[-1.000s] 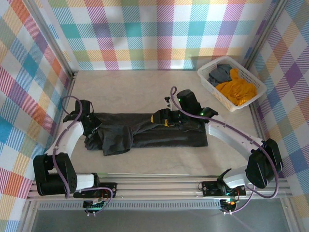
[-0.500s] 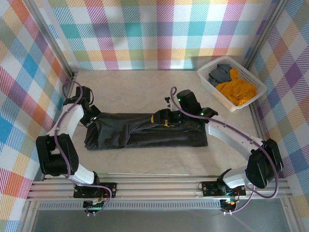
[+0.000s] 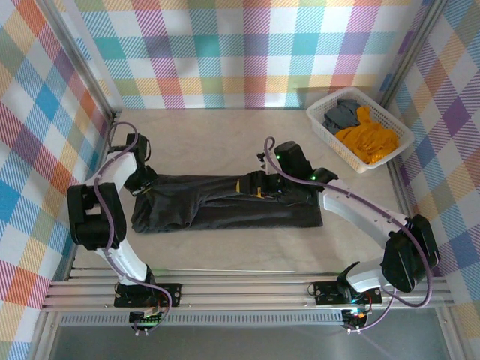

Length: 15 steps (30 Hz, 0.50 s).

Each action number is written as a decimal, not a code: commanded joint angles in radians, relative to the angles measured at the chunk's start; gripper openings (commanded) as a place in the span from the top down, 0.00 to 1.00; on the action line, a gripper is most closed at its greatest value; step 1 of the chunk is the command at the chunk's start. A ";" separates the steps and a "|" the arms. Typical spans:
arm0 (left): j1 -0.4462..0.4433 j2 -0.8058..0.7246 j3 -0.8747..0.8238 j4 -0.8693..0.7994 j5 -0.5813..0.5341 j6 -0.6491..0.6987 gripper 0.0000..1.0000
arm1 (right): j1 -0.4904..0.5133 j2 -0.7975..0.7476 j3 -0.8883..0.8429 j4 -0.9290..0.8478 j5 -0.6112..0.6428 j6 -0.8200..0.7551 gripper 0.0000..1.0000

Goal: Fold and stack the t-shirts

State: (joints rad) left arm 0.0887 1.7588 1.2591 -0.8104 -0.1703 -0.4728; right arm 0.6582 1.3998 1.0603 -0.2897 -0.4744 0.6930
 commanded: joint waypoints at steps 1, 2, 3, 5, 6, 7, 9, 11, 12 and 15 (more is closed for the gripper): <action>0.013 0.053 0.083 -0.020 -0.080 0.041 0.88 | -0.031 -0.007 -0.029 -0.041 0.041 0.001 0.42; 0.014 0.059 0.100 -0.040 -0.086 0.042 0.82 | -0.053 -0.013 -0.041 -0.050 0.047 0.006 0.43; 0.014 0.051 0.108 -0.054 -0.084 0.037 0.71 | -0.076 -0.017 -0.052 -0.063 0.053 0.007 0.44; 0.014 0.009 0.100 -0.070 -0.066 0.016 0.60 | -0.135 -0.018 -0.068 -0.096 0.072 0.005 0.45; 0.014 -0.023 0.090 -0.081 -0.056 -0.003 0.56 | -0.169 -0.012 -0.076 -0.112 0.076 0.001 0.45; 0.014 -0.058 0.076 -0.090 -0.049 -0.023 0.55 | -0.202 -0.002 -0.082 -0.122 0.079 -0.004 0.46; 0.011 -0.157 0.012 -0.087 0.021 -0.078 0.57 | -0.263 0.042 -0.080 -0.169 0.116 -0.031 0.48; -0.022 -0.252 -0.082 -0.030 0.148 -0.159 0.61 | -0.303 0.107 -0.053 -0.223 0.163 -0.068 0.50; -0.061 -0.288 -0.130 -0.013 0.187 -0.209 0.64 | -0.318 0.147 -0.032 -0.255 0.196 -0.089 0.51; -0.169 -0.334 -0.232 0.030 0.218 -0.343 0.70 | -0.352 0.261 0.052 -0.336 0.264 -0.140 0.55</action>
State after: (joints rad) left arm 0.0055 1.4429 1.1103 -0.8089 -0.0612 -0.6491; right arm 0.3229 1.5814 1.0470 -0.5007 -0.2977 0.6334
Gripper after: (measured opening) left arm 0.321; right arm 0.463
